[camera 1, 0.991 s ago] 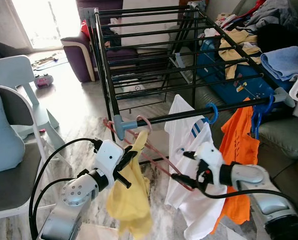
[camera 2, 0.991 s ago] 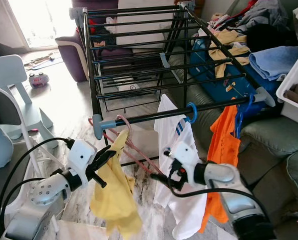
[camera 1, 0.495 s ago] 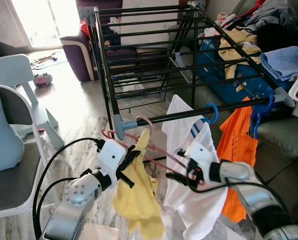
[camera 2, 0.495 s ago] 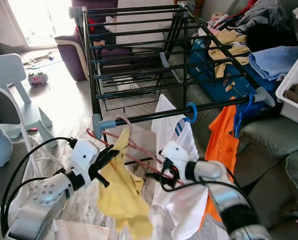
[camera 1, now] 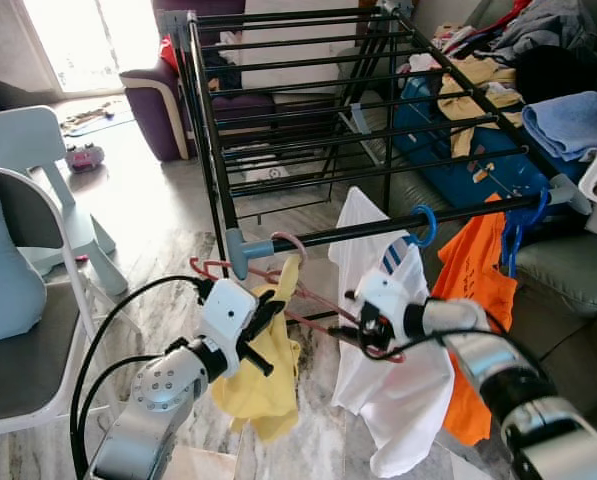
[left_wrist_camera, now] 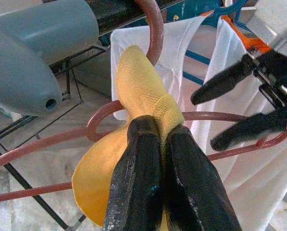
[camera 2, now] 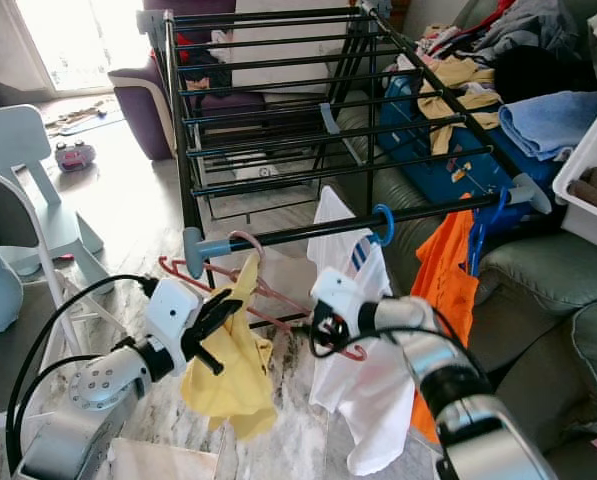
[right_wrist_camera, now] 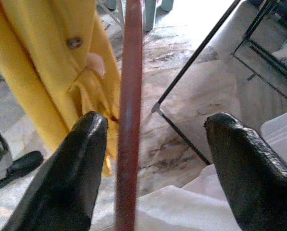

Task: Hang hanger

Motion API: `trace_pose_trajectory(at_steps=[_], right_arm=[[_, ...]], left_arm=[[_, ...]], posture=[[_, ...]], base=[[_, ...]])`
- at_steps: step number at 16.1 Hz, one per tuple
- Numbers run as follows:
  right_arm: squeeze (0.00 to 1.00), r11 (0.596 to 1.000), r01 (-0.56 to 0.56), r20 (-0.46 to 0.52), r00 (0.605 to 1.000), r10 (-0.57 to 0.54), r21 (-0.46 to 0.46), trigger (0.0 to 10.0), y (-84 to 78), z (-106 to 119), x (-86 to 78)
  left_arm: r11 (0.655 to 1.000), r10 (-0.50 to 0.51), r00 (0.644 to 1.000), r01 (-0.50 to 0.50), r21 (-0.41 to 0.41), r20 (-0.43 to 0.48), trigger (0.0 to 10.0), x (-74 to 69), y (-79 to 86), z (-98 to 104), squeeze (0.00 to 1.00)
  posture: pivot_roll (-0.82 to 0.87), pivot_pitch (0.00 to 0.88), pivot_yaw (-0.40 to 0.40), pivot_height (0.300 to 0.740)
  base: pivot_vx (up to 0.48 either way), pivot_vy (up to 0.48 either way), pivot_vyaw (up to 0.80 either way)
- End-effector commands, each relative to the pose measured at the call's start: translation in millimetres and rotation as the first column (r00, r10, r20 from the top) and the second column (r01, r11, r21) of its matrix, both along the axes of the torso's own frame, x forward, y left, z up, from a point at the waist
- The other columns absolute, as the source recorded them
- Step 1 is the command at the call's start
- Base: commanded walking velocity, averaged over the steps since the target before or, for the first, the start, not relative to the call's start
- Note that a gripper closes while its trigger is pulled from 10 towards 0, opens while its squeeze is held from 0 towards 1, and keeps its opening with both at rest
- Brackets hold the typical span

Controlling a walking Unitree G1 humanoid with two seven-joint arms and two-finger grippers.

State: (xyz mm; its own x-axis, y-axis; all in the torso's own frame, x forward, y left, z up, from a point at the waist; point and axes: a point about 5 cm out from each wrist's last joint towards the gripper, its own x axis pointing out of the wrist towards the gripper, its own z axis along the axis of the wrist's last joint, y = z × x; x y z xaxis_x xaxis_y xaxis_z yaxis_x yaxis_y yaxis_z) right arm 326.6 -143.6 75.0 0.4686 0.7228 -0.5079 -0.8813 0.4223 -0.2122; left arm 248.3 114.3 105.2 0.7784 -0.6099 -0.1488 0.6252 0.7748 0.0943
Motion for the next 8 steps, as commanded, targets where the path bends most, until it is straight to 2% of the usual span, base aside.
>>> trace_pose_trajectory(at_steps=[1, 5, 8], right_arm=[[0.0, 1.0, -0.026, 0.003, 1.0, 0.026, -0.005, 0.0, 1.4, 2.4, 1.8], [0.0, 1.0, -0.014, 0.005, 1.0, 0.014, -0.015, 0.0, -1.6, 2.1, 6.0], [0.0, 0.999, 0.021, -0.033, 0.999, -0.019, 0.033, 0.0, -2.5, 0.8, 7.1]], left_arm=[[1.0, 0.001, 0.999, -0.001, -0.004, 0.035, 10.0, 0.3, -0.8, 5.9, 0.0], [1.0, -0.006, 0.999, 0.006, 0.002, 0.034, 10.0, 0.7, -1.8, 5.4, 0.0], [1.0, -0.009, 0.999, 0.009, 0.005, 0.034, 10.0, 1.7, -2.1, 5.1, 0.0]], posture=[[-0.09, 0.0, -0.024, 0.74], [-0.09, 0.0, -0.017, 0.74], [-0.09, 0.0, -0.015, 0.74]], base=[[0.0, 0.0, 0.0], [0.0, 0.0, 0.0], [0.0, 0.0, 0.0]])
